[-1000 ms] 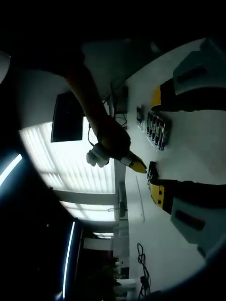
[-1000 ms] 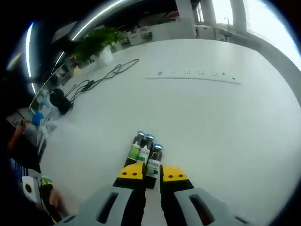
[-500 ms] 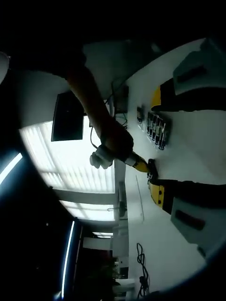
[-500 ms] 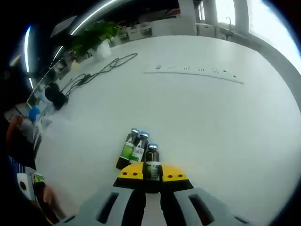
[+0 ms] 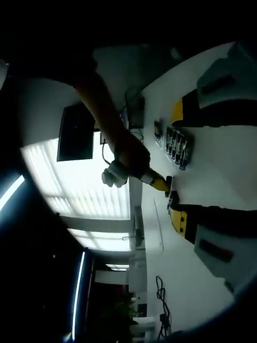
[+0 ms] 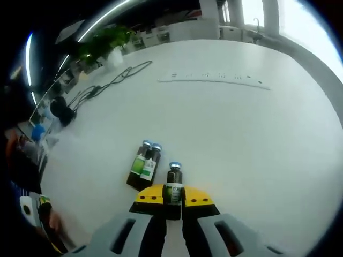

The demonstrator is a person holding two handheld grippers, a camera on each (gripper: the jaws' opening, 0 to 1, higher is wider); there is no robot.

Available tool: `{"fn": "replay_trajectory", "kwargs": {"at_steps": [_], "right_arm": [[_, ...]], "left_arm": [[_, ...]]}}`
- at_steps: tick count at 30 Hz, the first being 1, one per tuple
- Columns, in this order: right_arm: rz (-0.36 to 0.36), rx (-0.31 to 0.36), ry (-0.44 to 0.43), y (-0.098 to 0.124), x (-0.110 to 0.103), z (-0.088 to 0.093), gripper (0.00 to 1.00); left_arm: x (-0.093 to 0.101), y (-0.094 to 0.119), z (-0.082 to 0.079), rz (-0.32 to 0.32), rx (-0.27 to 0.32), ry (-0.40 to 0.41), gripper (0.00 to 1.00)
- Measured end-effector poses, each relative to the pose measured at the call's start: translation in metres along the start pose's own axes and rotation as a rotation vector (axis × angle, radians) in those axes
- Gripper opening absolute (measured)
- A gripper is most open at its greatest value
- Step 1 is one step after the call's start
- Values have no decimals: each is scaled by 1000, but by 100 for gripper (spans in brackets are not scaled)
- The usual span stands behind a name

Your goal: Grip medicine bottles put into box

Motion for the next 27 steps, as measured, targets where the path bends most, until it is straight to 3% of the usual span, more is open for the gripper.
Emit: {"fn": "replay_trajectory", "kwargs": {"at_steps": [11, 27], "right_arm": [[-24, 67, 7, 25, -4, 2, 6], [-1, 145, -14, 77, 4, 26, 6]], "left_arm": [[0, 0, 0, 3, -3, 5, 50], [0, 0, -1, 6, 7, 14, 50]]}}
Point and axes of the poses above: the point that each gripper's makers call its tool centre point, and the gripper's own axes: y roughly backward along the fingers, x roughly to its right, z roughly out of its underside, the point moved 8 cm from there along y, roughly backward along the fingers, and after that the axes turned 14 degrees about -z, right-handed, at the moved point
